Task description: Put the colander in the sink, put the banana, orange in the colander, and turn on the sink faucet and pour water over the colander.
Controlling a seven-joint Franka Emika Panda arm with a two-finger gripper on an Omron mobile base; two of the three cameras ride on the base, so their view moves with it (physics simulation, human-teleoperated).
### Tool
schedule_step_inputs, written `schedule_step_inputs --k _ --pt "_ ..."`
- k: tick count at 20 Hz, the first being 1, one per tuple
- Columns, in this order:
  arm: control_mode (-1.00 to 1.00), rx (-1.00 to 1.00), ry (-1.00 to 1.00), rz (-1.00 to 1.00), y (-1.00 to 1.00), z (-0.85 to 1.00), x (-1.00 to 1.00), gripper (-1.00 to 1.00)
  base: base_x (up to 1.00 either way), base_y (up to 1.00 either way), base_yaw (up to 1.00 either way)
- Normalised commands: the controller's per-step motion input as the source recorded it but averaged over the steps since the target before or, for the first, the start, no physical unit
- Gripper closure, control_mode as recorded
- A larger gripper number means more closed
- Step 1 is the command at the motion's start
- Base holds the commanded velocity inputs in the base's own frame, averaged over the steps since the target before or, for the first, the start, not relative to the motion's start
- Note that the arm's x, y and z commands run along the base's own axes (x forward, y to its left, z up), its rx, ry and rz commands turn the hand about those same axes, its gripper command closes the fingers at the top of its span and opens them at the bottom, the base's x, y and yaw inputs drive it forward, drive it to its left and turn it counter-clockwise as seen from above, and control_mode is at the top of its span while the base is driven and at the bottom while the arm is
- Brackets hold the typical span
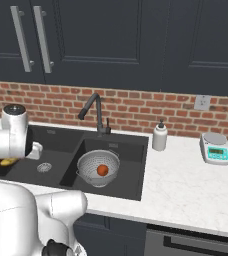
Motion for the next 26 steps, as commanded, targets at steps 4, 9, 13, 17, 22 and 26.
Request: schedule_step_inputs --k 4,9,13,17,22,26 --pt "-1.0 0.04 0.1 0.0 -1.0 0.16 0.0 1.0 0.0 0.0 0.0" --pt "-1.0 0.05 0.12 0.0 -1.0 0.26 -0.04 1.0 0.0 0.0 0.0" --pt "-1.0 0.1 0.24 0.0 -1.0 0.43 -0.06 1.0 0.0 0.0 0.0" --pt "-1.0 0.13 0.3 -0.01 -1.0 0.46 -0.18 1.0 0.0 0.0 0.0" --pt "-1.0 0.16 0.32 -0.06 -0.89 0.36 -0.12 1.0 0.0 0.0 0.0" --pt "-1.0 0.23 0.12 -0.24 -0.7 0.03 0.0 1.0 0.0 0.0 0.0"
